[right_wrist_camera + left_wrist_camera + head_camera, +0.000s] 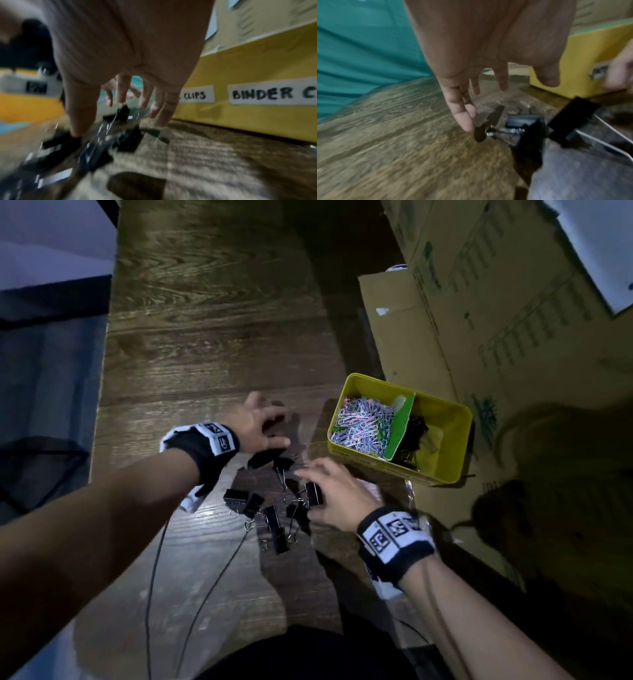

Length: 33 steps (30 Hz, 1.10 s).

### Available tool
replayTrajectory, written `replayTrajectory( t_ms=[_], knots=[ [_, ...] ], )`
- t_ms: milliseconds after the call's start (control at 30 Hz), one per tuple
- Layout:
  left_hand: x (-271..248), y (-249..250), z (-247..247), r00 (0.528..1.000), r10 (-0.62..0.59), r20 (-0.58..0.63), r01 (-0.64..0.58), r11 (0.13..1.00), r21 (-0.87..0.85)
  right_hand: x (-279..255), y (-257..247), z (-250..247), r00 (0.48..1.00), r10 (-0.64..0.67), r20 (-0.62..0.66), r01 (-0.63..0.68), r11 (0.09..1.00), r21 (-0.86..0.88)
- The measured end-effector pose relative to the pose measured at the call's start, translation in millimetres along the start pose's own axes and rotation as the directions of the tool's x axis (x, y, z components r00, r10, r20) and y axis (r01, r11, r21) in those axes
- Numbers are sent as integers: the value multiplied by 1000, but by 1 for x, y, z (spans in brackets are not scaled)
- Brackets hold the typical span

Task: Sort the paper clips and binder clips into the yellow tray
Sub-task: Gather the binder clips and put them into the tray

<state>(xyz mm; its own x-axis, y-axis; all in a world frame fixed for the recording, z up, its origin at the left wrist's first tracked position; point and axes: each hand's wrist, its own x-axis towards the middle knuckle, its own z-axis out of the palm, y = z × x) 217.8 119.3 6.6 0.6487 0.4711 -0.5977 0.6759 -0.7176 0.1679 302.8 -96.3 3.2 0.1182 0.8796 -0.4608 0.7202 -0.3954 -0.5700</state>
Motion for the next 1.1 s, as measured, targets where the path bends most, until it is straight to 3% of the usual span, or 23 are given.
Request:
replayTrajectory(
  t_ms=[100,233,333,500,600,667,733,767,833,867,933,1000,1067,1100],
  knots=[
    [-7,0,19,993,24,114,-31,998,63,9,4,24,997,14,73,2,979,-205],
    [-12,7,43,999,49,14,-50,988,146,11,9,39,1000,4,0,-4,970,-244],
    [-11,6,52,999,47,-8,-46,998,30,10,10,39,1000,17,-11,-18,987,-157],
    [-16,6,59,985,155,-70,-164,975,-148,9,10,32,996,91,7,-91,995,-49],
    [-18,1,64,980,170,-108,-194,938,-288,7,13,26,984,177,-10,-173,971,167],
    [-20,-3,65,989,106,-102,-141,878,-457,3,16,21,970,235,-55,-203,917,345],
    [-24,-7,61,995,5,-95,-69,724,-687,-2,17,17,959,279,-53,-219,845,488],
    [-27,-8,58,996,-43,-81,-41,576,-817,-5,16,16,959,281,-34,-221,818,531],
    [-36,-14,51,994,-92,-56,-37,193,-981,-7,14,16,969,248,-13,-202,820,536],
    [-40,-17,48,995,-85,-51,-50,10,-999,-7,12,17,974,225,-13,-188,845,500],
    [-46,-26,44,997,-63,-50,-64,-234,-970,-6,8,22,983,181,15,-174,912,372],
    [-52,-30,44,997,-64,-45,-65,-353,-933,-4,3,33,982,159,97,-178,956,234],
    [-55,-31,46,995,-102,-22,-58,-367,-928,-2,-1,46,978,155,140,-172,978,117],
    [-56,-30,46,990,-141,-5,-52,-329,-943,-1,-4,51,981,148,123,-156,986,63]
  ],
)
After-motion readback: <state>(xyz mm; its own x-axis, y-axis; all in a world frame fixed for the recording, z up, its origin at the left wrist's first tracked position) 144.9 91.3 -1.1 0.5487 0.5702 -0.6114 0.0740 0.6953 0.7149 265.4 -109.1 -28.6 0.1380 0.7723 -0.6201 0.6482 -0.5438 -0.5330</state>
